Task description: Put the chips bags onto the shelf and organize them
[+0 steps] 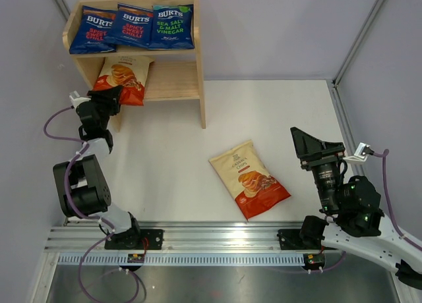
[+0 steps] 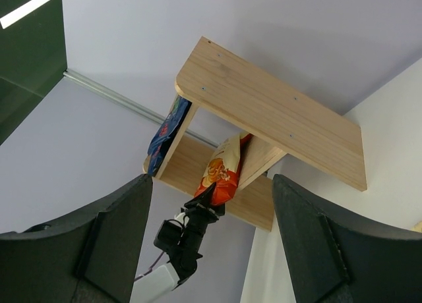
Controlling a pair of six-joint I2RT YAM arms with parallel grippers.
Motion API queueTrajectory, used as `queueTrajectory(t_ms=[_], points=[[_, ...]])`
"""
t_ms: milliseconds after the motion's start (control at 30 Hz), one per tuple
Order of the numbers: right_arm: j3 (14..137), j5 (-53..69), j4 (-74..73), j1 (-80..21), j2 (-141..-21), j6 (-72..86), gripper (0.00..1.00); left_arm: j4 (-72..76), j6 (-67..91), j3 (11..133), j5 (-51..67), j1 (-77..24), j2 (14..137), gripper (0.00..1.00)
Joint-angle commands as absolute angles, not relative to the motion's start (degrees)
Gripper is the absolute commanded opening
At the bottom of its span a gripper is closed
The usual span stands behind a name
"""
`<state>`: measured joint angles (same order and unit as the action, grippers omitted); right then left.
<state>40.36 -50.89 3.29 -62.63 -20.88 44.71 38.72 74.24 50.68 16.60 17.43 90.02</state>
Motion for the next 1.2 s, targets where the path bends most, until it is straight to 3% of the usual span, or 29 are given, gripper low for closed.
queueTrajectory(t_ms=[0,133,267,400,500,567,767,900,1167], points=[[40.3,-52.3,3.2,-62.8,-20.6,43.1,0.81,33.8,71.2,51.1,15.0,17.9,86.9,0.47],[43.2,-52.1,0.3,-62.9,-23.6,40.7,0.81,30.9,69.3,49.7,12.8,17.9,83.1,0.63],[54.2,-50.3,-14.4,-63.0,-32.2,36.8,0.85,24.7,67.1,50.1,11.2,17.8,79.9,0.79],[66.0,-45.1,-28.2,-62.1,-49.5,30.3,0.89,19.4,64.5,50.3,10.1,17.9,76.4,0.98],[70.7,-32.1,-33.0,-54.6,-58.2,28.1,0.91,16.1,62.9,50.1,9.3,18.1,73.6,0.99],[70.6,-15.3,-32.8,-45.6,-61.4,27.3,0.91,13.8,62.5,50.1,9.1,18.6,72.4,0.99],[70.0,-5.9,-33.3,-38.2,-72.7,23.4,0.94,8.9,61.6,50.7,11.0,20.7,70.3,0.99],[69.8,5.1,-33.2,-27.3,-78.5,19.4,0.95,5.8,60.3,49.7,12.2,21.4,66.0,0.99],[66.5,21.3,-29.1,-15.9,-91.4,13.1,0.95,-7.9,51.2,50.2,15.6,20.7,53.8,0.99]])
